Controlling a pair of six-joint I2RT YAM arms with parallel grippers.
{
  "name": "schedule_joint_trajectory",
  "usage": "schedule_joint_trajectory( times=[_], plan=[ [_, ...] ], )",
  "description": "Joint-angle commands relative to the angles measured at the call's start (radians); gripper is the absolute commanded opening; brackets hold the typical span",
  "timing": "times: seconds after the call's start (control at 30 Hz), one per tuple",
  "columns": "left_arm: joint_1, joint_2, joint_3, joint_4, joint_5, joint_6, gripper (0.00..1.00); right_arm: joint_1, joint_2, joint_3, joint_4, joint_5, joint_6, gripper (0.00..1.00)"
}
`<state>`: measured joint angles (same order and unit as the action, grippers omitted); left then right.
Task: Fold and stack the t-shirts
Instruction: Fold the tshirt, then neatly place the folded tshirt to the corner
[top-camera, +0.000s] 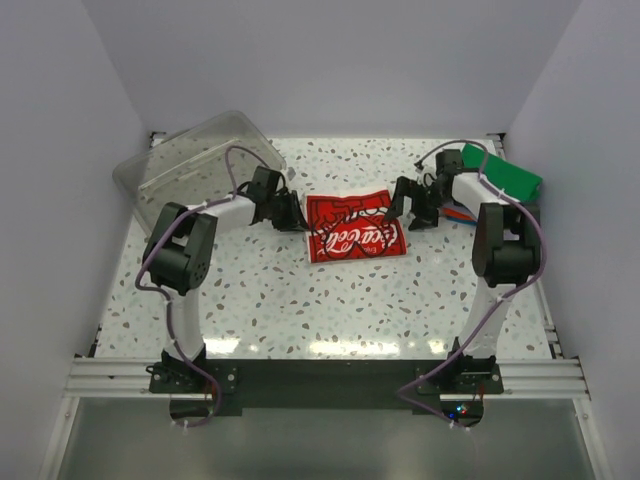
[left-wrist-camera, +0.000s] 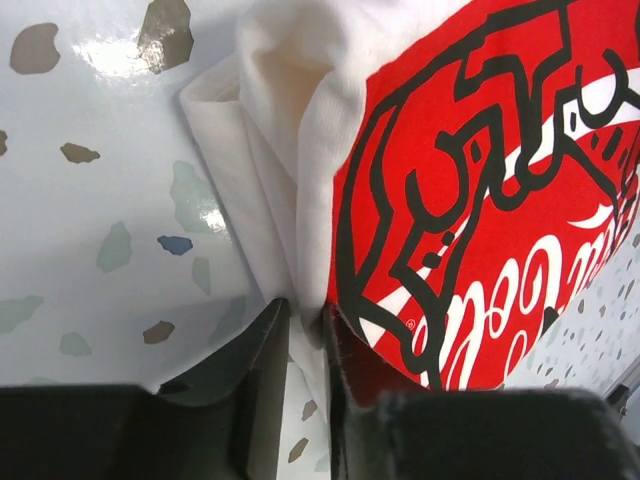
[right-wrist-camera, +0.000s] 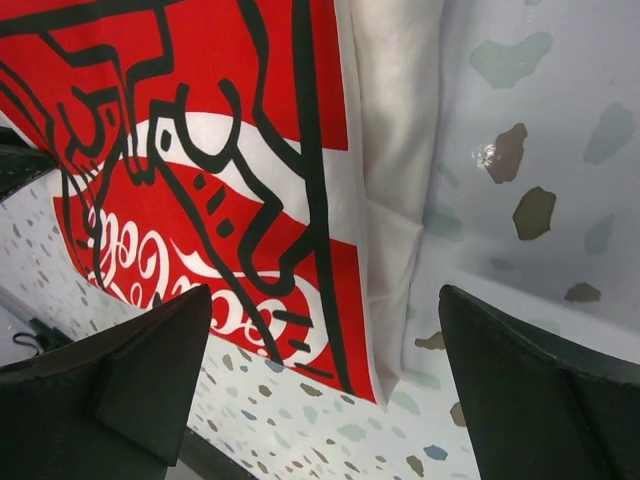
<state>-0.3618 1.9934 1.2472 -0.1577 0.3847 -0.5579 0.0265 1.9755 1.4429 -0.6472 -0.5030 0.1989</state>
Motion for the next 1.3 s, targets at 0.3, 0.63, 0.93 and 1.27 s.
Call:
schedule_joint_trajectory(
  times=[0.3, 0.63, 0.93, 1.27],
  plan=[
    [-0.005, 0.059, 0.041, -0.039, -0.021, 0.046, 0.0, -0.023, 0.094, -0.015, 0.076, -0.091, -0.053, 0.99],
    [-0.005, 0.047, -0.006, -0.031, -0.013, 0.05, 0.0, -0.02, 0.131, -0.099, 0.222, -0.187, 0.033, 0.99],
    [-0.008, 0.05, -0.003, -0.023, -0.001, 0.044, 0.0, 0.061, 0.157, -0.115, 0.282, -0.17, 0.079, 0.99],
    [-0.022, 0.054, 0.001, -0.017, 0.002, 0.036, 0.0, 0.142, 0.192, -0.082, 0.29, -0.163, 0.112, 0.65]
  ],
)
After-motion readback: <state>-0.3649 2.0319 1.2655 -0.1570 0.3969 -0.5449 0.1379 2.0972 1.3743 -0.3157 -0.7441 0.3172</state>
